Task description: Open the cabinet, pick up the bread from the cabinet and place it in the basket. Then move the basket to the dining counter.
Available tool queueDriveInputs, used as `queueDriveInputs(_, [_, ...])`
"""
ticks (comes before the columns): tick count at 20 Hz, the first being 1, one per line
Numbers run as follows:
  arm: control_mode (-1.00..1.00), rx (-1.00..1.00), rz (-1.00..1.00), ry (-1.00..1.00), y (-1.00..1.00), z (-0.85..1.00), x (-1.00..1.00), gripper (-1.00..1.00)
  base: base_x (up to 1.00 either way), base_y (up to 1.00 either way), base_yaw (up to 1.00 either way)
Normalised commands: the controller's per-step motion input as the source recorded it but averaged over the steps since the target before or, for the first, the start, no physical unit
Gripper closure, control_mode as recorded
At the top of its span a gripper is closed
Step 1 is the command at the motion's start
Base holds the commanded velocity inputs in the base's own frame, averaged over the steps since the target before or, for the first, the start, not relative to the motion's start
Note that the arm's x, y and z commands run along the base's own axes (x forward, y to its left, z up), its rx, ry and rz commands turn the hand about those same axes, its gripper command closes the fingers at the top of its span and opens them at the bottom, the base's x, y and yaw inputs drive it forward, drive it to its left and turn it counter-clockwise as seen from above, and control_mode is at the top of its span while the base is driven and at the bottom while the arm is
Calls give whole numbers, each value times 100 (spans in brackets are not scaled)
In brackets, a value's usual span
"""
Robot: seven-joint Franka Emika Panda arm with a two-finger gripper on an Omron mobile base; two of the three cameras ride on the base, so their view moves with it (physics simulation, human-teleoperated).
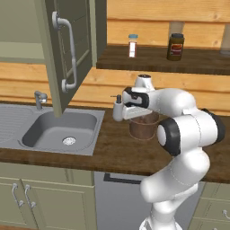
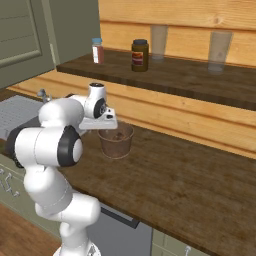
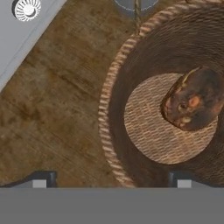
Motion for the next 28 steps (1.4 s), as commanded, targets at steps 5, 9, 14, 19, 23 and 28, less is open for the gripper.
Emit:
queueDriveInputs(5, [-100, -3, 0, 2, -11, -30, 8, -100, 0, 0, 0])
queueDriveInputs(9, [-100, -2, 3, 0, 0, -35, 2, -100, 0, 0, 0])
queueDriveInputs(14, [-100, -2, 8, 0, 0, -32, -4, -100, 0, 0, 0])
queueDriveInputs(19, [-100, -2, 9, -7, 0, -16, -12, -100, 0, 0, 0])
queueDriveInputs(23, [-100, -5, 11, -5, 0, -35, -2, -100, 0, 0, 0])
queueDriveInputs(28, [-100, 0, 10, -2, 0, -20, 0, 100, 0, 0, 0])
